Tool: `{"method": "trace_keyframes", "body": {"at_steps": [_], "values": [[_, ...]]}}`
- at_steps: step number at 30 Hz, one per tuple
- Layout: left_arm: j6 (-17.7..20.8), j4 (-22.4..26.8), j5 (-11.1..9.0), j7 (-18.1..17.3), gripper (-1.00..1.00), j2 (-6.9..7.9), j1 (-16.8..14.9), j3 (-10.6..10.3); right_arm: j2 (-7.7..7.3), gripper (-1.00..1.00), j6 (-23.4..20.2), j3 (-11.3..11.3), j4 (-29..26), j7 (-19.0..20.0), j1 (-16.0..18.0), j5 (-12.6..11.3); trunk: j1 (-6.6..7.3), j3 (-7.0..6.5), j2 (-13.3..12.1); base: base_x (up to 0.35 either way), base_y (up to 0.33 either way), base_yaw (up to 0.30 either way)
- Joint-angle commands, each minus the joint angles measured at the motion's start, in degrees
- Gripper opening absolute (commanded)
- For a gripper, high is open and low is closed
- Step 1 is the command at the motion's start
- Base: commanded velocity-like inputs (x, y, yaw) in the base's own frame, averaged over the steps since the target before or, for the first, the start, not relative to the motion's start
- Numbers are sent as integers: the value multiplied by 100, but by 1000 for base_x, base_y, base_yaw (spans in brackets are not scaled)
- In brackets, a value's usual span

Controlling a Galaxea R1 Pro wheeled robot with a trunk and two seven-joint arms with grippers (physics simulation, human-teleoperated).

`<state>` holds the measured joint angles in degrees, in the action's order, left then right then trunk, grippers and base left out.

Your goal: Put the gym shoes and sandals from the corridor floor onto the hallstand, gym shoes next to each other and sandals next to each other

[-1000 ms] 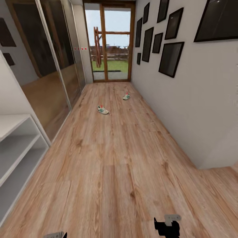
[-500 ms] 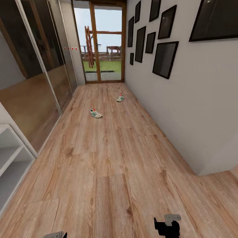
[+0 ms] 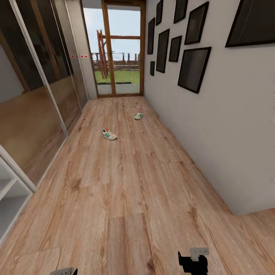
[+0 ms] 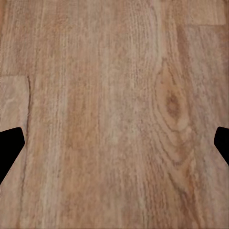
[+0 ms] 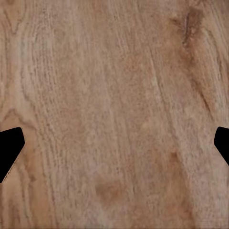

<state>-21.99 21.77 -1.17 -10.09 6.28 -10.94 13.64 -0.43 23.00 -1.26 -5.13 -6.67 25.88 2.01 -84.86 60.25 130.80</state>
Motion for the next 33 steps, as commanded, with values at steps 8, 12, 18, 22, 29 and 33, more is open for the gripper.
{"method": "trace_keyframes", "body": {"at_steps": [8, 12, 18, 22, 29, 33], "values": [[-23, -6, -2, -54, 100, -4, -5, 34, 31, 100, 12, -15, 50, -32, -22, 20, 0, 4, 1, 0, 0, 0], [-24, -6, 1, -54, 100, -4, -5, 34, 28, 100, 12, -15, 64, -34, -27, 19, 0, 4, 1, 0, 0, 0], [-24, -6, 2, -54, 100, -4, -5, 34, 22, 100, 12, -15, 71, -41, -30, 17, 0, 4, 1, 0, 0, 0], [-25, -6, 2, -54, 100, -4, -5, 39, 18, 100, 12, -15, 73, -44, -30, 13, 0, 4, 1, 137, 0, 0], [-25, -6, 2, -54, 100, -4, -5, 41, 17, 100, 12, -15, 74, -39, -30, 10, 0, 4, 1, 287, 0, 0], [-25, -6, 2, -54, 100, -4, -5, 42, 17, 100, 12, -15, 74, -37, -30, 10, 0, 4, 1, 327, 0, 0]]}}
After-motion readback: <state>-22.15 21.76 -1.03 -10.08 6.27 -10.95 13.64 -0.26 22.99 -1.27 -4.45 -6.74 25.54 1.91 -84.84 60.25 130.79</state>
